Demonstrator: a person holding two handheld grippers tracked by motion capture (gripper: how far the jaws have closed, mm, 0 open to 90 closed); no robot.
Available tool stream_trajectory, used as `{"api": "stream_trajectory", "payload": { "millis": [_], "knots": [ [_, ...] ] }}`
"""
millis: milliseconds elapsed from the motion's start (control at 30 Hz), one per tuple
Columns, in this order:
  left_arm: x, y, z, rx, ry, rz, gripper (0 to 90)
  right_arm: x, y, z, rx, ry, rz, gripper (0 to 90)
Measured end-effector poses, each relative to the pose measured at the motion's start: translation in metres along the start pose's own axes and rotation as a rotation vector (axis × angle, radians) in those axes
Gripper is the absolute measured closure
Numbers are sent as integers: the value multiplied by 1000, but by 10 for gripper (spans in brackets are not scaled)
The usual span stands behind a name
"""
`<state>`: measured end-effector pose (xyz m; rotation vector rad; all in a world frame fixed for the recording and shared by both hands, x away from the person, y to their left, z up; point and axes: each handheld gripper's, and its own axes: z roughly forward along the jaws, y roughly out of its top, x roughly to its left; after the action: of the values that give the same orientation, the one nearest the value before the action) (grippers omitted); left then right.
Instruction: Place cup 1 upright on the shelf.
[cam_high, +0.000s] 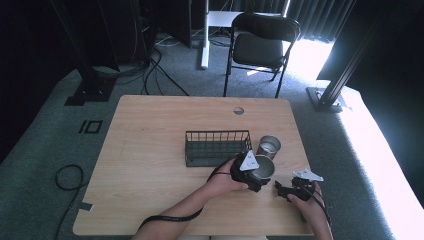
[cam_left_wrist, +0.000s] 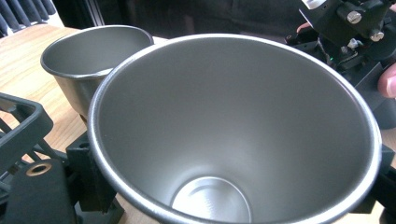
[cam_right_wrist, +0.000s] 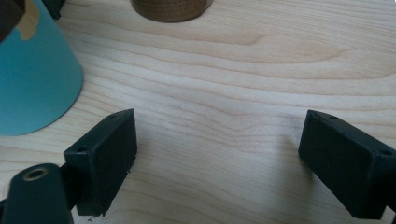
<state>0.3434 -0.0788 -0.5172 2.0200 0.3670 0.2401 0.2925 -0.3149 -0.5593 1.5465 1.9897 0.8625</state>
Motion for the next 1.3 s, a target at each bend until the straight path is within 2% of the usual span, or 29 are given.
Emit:
{"api": "stream_trajectory", "payload": {
  "millis": [200, 467, 633, 967, 1167, 1300],
  "knots": [
    [0, 6, -8, -21, -6, -4, 147, 0, 0, 0, 0, 0, -1, 111],
    [-5, 18, -21, -38, -33, 7, 147, 0, 0, 0, -1, -1, -2, 111],
    [-4, 24, -30, -62, -30, -8, 146, 0, 0, 0, -1, 0, -1, 111],
    [-2, 39, -51, -78, -19, 24, 146, 0, 0, 0, 0, 0, -1, 111],
    [3, 45, -64, -89, 6, 27, 146, 0, 0, 0, 0, 0, -1, 111],
    [9, 48, -73, -105, 9, 13, 146, 0, 0, 0, -1, 0, -1, 111]
  ]
}}
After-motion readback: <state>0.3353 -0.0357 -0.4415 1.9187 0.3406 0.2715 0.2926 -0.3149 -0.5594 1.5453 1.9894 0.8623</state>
